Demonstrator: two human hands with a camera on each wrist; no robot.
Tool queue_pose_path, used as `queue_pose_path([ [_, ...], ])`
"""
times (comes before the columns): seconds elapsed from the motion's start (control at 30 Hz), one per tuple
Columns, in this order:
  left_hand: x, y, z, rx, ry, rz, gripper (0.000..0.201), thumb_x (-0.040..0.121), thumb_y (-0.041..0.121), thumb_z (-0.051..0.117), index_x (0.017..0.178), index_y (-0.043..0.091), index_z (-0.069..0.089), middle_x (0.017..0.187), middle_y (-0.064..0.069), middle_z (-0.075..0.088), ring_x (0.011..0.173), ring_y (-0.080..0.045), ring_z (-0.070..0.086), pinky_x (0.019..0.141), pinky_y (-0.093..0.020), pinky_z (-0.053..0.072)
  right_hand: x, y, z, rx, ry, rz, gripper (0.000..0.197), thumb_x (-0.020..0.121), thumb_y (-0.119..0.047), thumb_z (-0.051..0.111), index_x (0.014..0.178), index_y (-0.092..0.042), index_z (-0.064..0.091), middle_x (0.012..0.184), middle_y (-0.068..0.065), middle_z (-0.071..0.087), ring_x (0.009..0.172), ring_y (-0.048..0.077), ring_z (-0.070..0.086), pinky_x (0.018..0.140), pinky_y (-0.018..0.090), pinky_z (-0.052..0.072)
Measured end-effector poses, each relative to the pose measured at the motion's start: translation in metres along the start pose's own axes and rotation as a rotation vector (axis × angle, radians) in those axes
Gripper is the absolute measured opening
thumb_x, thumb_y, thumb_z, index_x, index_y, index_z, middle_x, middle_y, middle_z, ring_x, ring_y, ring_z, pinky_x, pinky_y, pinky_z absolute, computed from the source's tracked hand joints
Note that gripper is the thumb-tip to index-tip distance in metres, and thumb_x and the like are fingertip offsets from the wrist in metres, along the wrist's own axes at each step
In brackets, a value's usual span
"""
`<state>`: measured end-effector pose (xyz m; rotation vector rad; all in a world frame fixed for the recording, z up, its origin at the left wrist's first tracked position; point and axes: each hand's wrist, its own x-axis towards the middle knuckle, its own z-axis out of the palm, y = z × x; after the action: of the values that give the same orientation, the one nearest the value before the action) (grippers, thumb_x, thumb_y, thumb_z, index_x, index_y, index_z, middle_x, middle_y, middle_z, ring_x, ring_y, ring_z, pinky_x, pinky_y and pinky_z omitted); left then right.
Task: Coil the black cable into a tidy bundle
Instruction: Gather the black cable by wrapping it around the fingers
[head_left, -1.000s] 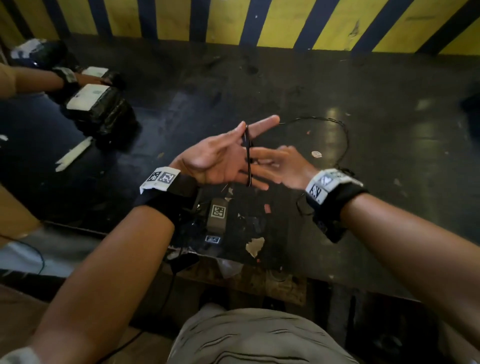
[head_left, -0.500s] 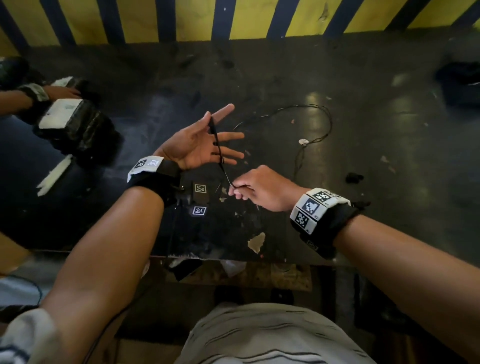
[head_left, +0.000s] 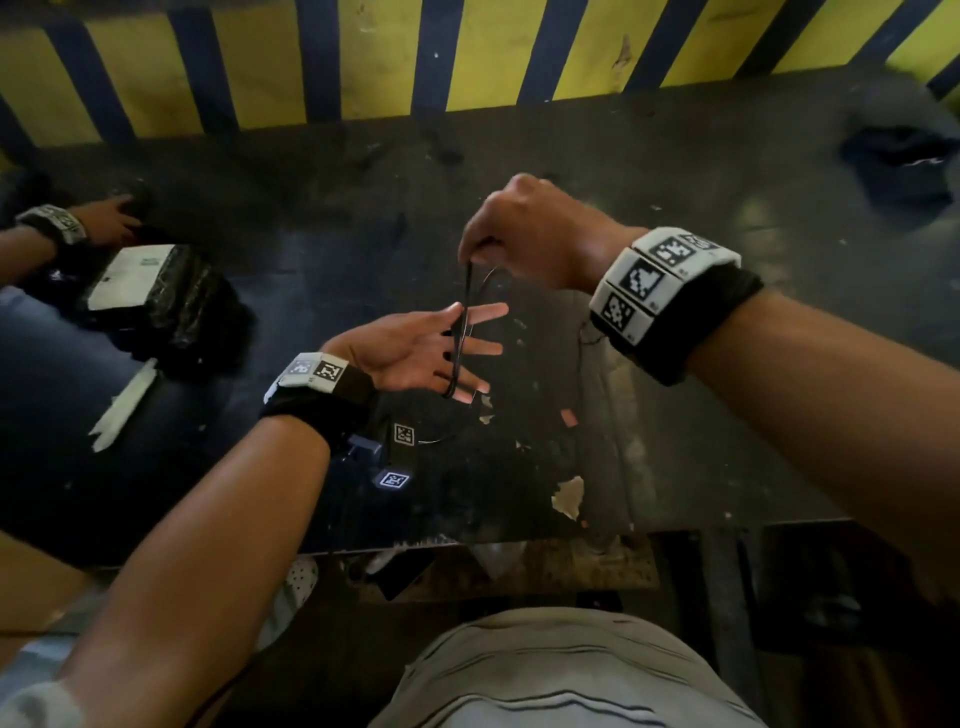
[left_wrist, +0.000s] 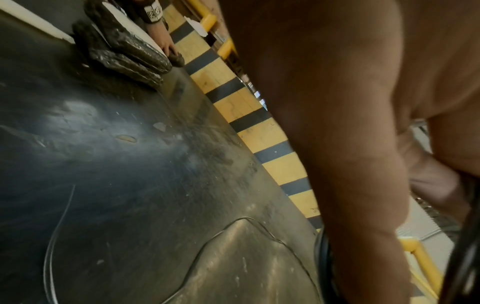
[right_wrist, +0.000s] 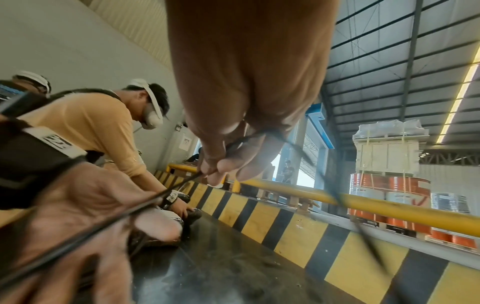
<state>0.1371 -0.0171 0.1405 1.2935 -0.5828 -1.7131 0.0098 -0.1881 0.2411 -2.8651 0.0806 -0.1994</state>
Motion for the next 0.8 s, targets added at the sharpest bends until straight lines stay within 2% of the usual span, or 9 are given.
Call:
queue_pose_path([
  [0.2,-0.022,-0.003,0.002,-0.028,-0.130,0.030,0.050,0.098,0.045,0.039,0.147,0.036,0.045,0.157,-0.019,0.037,0.132,-0.054,0.046,0.109,-0.065,0.036,0.024,-0.011,0.006,0.000,0.016,0.027,0.020,0.091,-0.023,0.064,0.102,-0.029,0.079,0.103,-0.002,0.077,0.096,0.022,0.071,0.089,0.038,0.056],
  [0.4,-0.042,-0.007,-0.003,-0.117,-0.247,0.073,0.050,0.098,0.044,0.036,0.146,0.033,0.048,0.155,-0.021,0.041,0.135,-0.057,0.039,0.109,-0.066,0.036,0.033,-0.012,0.019,0.002,0.024,-0.031,0.017,0.093,-0.029,0.065,0.102,-0.027,0.079,0.098,-0.007,0.079,0.087,0.013,0.073,0.087,0.037,0.058],
  [0.5,-0.051,-0.009,-0.002,-0.164,-0.372,0.132,0.051,0.100,0.043,0.029,0.146,0.033,0.048,0.158,-0.027,0.031,0.139,-0.062,0.028,0.112,-0.070,0.026,0.029,-0.009,0.030,0.014,0.011,-0.036,0.019,0.095,-0.030,0.064,0.106,-0.025,0.079,0.101,-0.004,0.080,0.090,0.015,0.075,0.087,0.036,0.058],
  [0.6,-0.057,-0.004,0.005,-0.235,-0.485,0.216,0.051,0.100,0.044,0.027,0.144,0.032,0.049,0.161,-0.032,0.016,0.140,-0.066,0.017,0.112,-0.072,0.019,0.014,-0.007,0.051,0.007,-0.031,0.056,0.020,0.097,-0.020,0.062,0.108,-0.017,0.079,0.105,0.003,0.079,0.089,0.014,0.073,0.083,0.032,0.055],
  [0.67,-0.056,0.004,0.010,-0.255,-0.518,0.276,0.051,0.098,0.044,0.029,0.143,0.031,0.050,0.160,-0.033,0.017,0.139,-0.066,0.018,0.109,-0.070,0.024,-0.004,-0.012,0.072,0.125,-0.063,0.137,0.017,0.095,-0.011,0.063,0.102,-0.016,0.079,0.096,0.006,0.078,0.082,0.014,0.068,0.078,0.029,0.052],
  [0.73,-0.053,0.014,0.013,-0.267,-0.526,0.331,0.051,0.098,0.044,0.031,0.142,0.030,0.051,0.158,-0.032,0.023,0.138,-0.062,0.026,0.108,-0.068,0.030,-0.023,-0.024,0.097,0.325,-0.081,0.203,0.016,0.095,-0.010,0.063,0.096,-0.023,0.073,0.089,0.002,0.074,0.082,0.016,0.069,0.076,0.021,0.051],
  [0.77,-0.050,0.019,0.013,-0.273,-0.518,0.354,0.051,0.098,0.044,0.031,0.143,0.030,0.051,0.159,-0.032,0.022,0.137,-0.060,0.027,0.108,-0.067,0.031,-0.031,-0.030,0.111,0.395,-0.078,0.200,0.012,0.095,-0.015,0.065,0.099,-0.022,0.074,0.094,-0.001,0.074,0.090,0.014,0.069,0.080,0.019,0.051],
  [0.8,-0.047,0.022,0.012,-0.280,-0.505,0.372,0.051,0.098,0.045,0.030,0.143,0.030,0.051,0.159,-0.032,0.020,0.138,-0.061,0.026,0.108,-0.068,0.030,-0.036,-0.032,0.126,0.420,-0.076,0.180,0.013,0.094,-0.020,0.067,0.104,-0.023,0.075,0.103,-0.007,0.074,0.098,0.007,0.067,0.086,0.018,0.050],
])
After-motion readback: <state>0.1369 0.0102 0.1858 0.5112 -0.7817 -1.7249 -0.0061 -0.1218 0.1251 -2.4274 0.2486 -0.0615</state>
